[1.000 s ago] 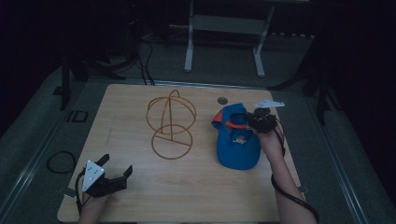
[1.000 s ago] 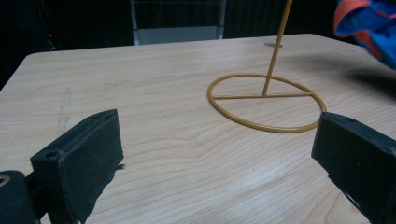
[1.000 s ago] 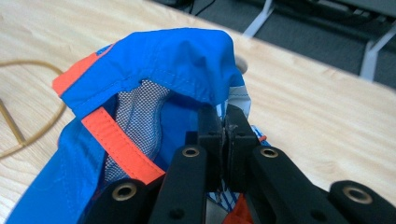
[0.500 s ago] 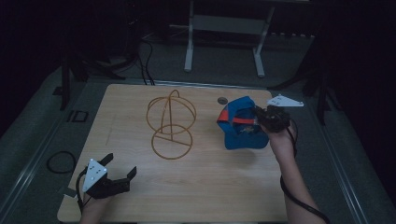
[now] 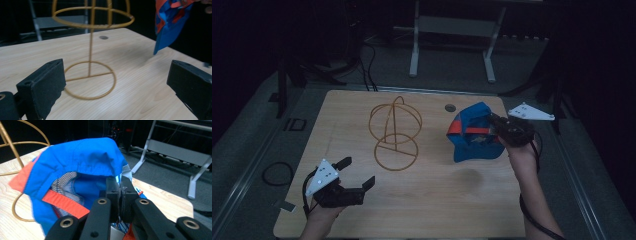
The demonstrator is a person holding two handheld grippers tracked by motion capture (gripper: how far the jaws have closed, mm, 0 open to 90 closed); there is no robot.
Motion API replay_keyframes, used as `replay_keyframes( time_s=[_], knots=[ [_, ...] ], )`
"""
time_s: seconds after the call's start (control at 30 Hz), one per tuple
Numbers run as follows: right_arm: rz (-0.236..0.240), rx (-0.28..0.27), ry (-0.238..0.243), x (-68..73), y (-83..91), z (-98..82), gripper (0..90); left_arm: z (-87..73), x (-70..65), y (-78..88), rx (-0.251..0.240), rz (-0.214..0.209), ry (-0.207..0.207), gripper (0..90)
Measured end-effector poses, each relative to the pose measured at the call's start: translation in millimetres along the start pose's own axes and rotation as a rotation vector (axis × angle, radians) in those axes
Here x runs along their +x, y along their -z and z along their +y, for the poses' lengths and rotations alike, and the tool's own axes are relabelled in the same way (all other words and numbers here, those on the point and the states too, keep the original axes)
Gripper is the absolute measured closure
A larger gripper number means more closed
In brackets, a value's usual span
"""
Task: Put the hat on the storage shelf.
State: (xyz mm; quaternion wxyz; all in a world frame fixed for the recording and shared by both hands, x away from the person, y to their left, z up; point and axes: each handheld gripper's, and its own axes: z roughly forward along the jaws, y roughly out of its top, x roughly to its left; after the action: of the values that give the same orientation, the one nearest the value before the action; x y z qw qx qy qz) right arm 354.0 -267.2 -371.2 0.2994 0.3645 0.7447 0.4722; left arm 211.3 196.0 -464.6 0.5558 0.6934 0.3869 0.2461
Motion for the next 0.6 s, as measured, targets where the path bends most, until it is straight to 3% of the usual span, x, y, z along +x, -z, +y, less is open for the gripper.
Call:
replay_keyframes(
  time_s=[0.37,0.6],
  knots=[
    [0.022,-0.045,0.039,23.1,16.3,3.8,87.6,47.0,-21.9,-16.1,0.002,-0.093,-0.053,2.6],
    [0.062,-0.063,0.055,36.9,17.8,3.0,87.6,73.6,-36.2,-29.4,0.002,-0.135,-0.085,2.6]
  ],
)
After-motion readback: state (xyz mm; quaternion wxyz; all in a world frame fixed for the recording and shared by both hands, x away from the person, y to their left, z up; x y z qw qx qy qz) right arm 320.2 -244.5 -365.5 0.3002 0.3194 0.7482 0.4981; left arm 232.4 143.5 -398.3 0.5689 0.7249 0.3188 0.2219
